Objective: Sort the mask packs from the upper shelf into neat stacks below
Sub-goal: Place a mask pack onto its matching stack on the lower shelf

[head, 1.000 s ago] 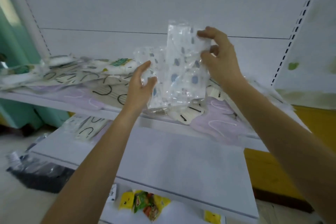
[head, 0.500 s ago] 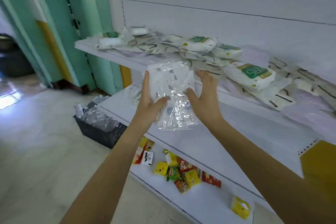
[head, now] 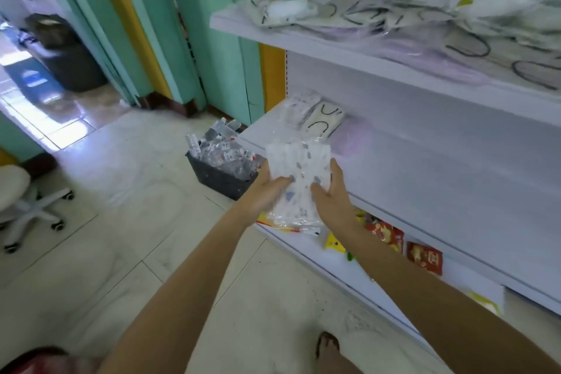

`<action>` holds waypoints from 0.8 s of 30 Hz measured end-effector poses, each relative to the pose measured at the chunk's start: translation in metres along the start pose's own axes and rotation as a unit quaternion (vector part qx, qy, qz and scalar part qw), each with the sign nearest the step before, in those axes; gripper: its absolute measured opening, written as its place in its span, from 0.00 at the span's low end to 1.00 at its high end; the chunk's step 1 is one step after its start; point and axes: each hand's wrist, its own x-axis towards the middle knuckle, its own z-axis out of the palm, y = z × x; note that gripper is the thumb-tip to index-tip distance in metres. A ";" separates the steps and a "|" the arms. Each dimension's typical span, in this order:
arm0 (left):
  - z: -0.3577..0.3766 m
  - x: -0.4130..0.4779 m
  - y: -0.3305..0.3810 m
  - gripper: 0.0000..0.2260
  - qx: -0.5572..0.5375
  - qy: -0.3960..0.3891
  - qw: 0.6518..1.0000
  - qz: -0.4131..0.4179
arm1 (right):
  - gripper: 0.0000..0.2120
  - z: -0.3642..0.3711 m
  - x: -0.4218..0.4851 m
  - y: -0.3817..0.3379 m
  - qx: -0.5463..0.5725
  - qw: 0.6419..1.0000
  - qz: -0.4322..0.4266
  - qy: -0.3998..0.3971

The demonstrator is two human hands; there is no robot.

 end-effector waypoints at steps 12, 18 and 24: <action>-0.059 0.150 -0.012 0.26 0.016 0.023 0.998 -0.062 | 0.32 0.055 0.151 0.018 -0.035 0.998 0.036 0.031; -0.093 0.218 -0.011 0.28 0.056 0.066 0.992 -0.092 | 0.33 0.080 0.204 0.021 0.003 0.993 0.117 0.006; -0.104 0.295 -0.005 0.26 0.124 0.027 0.989 -0.076 | 0.32 0.096 0.261 0.032 0.022 0.985 0.158 0.064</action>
